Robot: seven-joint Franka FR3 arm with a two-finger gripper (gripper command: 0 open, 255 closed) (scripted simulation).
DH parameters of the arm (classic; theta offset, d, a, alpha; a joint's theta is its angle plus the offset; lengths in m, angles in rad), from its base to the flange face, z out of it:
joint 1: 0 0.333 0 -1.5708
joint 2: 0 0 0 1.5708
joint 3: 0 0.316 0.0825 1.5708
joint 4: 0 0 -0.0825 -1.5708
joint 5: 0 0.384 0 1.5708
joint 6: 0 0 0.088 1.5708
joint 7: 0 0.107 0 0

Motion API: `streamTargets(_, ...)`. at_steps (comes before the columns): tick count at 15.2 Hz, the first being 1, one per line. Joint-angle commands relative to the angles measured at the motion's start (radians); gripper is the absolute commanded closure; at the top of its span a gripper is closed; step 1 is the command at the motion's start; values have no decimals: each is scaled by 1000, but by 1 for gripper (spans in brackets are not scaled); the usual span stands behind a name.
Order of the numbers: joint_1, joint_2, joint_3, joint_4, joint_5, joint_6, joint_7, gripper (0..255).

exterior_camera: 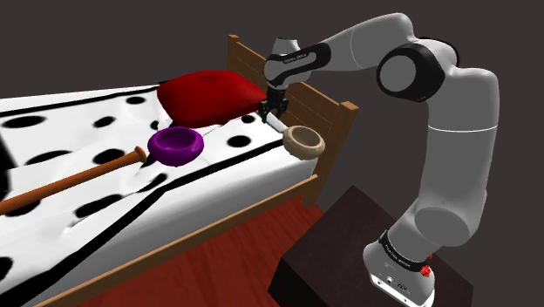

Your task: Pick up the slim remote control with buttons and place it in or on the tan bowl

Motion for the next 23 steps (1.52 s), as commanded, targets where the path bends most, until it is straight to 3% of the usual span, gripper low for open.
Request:
streamTargets(1,0,-14,-1,11,-2,-24,0,255)
streamTargets(20,0,-85,-7,155,-13,-239,8,255)
streamTargets(23,8,-219,-11,-39,-25,-178,9,255)
